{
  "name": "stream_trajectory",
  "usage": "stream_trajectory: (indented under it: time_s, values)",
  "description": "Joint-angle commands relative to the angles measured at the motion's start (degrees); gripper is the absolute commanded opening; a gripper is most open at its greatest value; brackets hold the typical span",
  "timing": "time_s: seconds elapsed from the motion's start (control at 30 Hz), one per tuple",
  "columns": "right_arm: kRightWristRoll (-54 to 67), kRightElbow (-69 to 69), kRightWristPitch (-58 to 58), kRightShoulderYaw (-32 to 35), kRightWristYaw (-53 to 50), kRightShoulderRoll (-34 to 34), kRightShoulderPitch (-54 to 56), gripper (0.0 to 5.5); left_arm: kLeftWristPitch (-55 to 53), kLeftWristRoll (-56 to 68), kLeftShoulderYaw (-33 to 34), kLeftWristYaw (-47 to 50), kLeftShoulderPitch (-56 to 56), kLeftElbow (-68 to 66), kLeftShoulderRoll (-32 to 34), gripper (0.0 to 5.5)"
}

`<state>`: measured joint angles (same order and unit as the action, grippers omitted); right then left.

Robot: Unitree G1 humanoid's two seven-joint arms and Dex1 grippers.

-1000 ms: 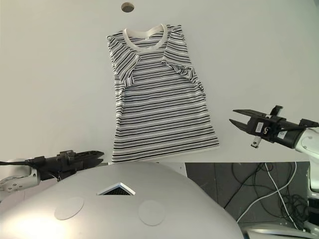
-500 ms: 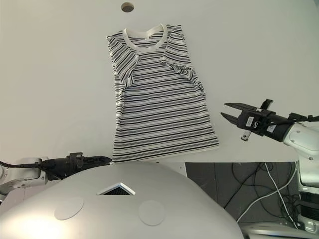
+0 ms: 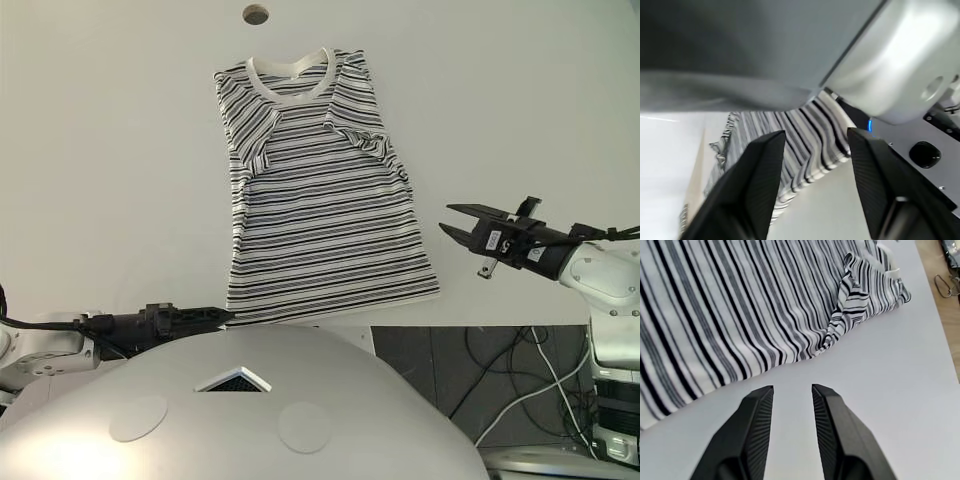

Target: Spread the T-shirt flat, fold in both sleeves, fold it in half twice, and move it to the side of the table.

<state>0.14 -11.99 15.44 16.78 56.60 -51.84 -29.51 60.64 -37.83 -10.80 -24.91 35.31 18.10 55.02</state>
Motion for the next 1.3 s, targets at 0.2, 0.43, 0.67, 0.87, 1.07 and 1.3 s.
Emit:
stream_trajectory:
  time_s: [0.2, 0.43, 0.67, 0.87, 1.07, 1.3]
  values:
    - [-0.1, 0.1, -1.5, -1.4, -0.9, -0.1, 1.7, 1.46, 0.3, 1.6, 1.5, -1.4, -1.1, -0.3, 3.7, 2.29]
    - [-0.7, -0.1, -2.0, -4.6, -1.5, -0.2, 4.1, 1.46, 2.4, -5.4, -0.1, 1.5, -5.9, -4.1, -0.7, 2.29]
    - [-0.4, -0.9, -1.7, -4.6, -2.1, -0.5, 3.1, 1.46, 3.7, -7.5, -2.1, 2.5, -6.8, -5.0, -1.7, 2.29]
    - [-0.3, -0.9, -1.7, -5.0, -2.4, -0.3, 3.1, 1.46, 2.5, -7.2, -4.5, 2.0, -8.5, -5.4, -2.8, 2.29]
    - [-0.5, -0.9, -1.6, -5.0, -2.1, -0.7, 2.4, 1.46, 1.7, -8.2, -6.1, 2.1, -10.3, -6.7, -3.3, 1.43]
    - [-5.2, 0.5, -0.3, -3.2, -1.1, -4.6, -3.1, 1.46, 1.2, -8.9, -5.8, 3.1, -10.7, -7.5, -3.3, 0.38]
